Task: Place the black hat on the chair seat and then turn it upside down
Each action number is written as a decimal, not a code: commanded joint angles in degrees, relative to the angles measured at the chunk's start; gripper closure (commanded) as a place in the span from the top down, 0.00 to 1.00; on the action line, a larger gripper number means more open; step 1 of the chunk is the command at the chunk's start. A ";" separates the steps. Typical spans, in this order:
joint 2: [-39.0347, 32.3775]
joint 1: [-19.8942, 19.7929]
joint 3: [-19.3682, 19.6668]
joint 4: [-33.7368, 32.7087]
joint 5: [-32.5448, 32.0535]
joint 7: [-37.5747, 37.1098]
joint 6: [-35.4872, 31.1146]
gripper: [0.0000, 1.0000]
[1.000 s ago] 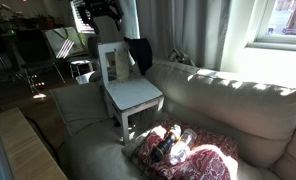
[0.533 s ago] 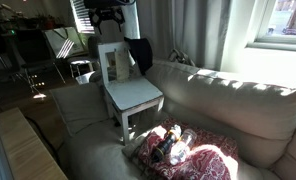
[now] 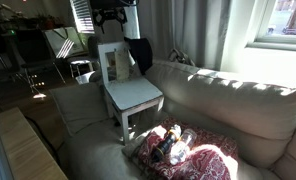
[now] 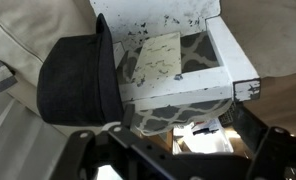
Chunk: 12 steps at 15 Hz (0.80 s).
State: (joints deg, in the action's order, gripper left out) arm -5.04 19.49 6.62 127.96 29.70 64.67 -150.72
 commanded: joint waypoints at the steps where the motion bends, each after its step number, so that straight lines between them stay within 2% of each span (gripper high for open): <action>1: -4.52 -8.46 -5.66 -2.11 -0.95 -2.13 -4.35 1.00; 4: -8.55 -13.41 -8.65 -4.38 0.19 -0.91 -8.85 1.00; 5: -9.80 -10.85 -5.71 -5.32 2.26 0.59 -9.12 1.00; 9: -13.27 -12.84 -7.36 -8.34 4.32 2.47 -6.70 1.00; 12: -15.64 -13.33 -8.64 -10.13 6.53 4.24 -8.56 1.00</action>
State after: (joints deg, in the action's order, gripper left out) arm -17.66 7.55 -0.19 120.61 33.07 65.77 -158.64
